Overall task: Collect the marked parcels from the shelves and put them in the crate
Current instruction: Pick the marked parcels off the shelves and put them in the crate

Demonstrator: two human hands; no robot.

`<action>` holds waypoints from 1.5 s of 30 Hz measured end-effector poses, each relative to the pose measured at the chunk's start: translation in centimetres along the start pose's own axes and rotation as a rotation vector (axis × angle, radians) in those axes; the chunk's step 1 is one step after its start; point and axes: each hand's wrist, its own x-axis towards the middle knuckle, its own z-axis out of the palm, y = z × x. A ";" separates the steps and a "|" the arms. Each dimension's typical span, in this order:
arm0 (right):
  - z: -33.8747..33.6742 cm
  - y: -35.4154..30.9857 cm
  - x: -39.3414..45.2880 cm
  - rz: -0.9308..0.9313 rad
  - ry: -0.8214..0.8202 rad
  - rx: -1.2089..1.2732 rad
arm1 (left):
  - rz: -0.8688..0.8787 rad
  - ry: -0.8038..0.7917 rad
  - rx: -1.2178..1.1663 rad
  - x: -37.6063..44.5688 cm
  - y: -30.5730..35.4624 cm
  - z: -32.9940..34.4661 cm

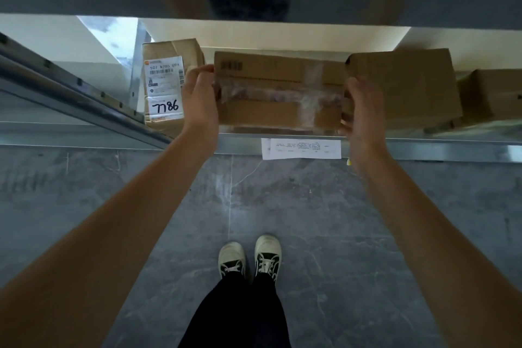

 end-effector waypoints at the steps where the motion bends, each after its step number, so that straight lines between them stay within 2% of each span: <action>1: -0.2 0.0 -0.1 0.015 0.011 0.041 | -0.007 -0.004 0.006 -0.1 0.0 -0.3; 3: -0.7 -0.1 -0.3 0.054 -0.003 0.096 | -0.034 -0.009 -0.005 -0.3 0.1 -1.0; 6: -1.1 0.3 -0.9 0.139 -0.133 0.098 | -0.061 0.027 -0.009 -0.2 0.1 -2.3; 9: -1.0 0.7 -1.7 0.194 -0.179 0.141 | -0.070 0.025 -0.026 -0.5 -0.1 -3.3; 12: -0.7 1.0 -2.4 0.194 -0.154 0.199 | -0.067 -0.074 0.013 -1.1 -0.7 -3.9; 15: -0.3 0.9 -2.8 0.172 -0.108 0.127 | -0.057 -0.157 0.054 -2.2 -1.5 -3.7; 22: 0.1 0.9 -2.8 0.158 -0.064 -0.022 | -0.077 -0.072 0.090 -2.4 -3.4 -2.9; 26: 0.2 2.2 -2.7 0.072 -0.032 -0.131 | -0.039 -0.127 0.107 -2.0 -4.1 -2.3; 32: 0.9 4.6 -0.2 0.077 -0.056 -0.238 | 0.106 -0.141 0.321 0.7 -5.0 -0.7; 37: 1.2 5.8 2.6 0.113 -0.080 -0.340 | 0.087 -0.128 0.405 3.7 -5.5 1.1; 45: 1.9 5.3 3.7 0.163 -0.052 -0.305 | 0.089 -0.124 0.396 4.4 -6.0 1.3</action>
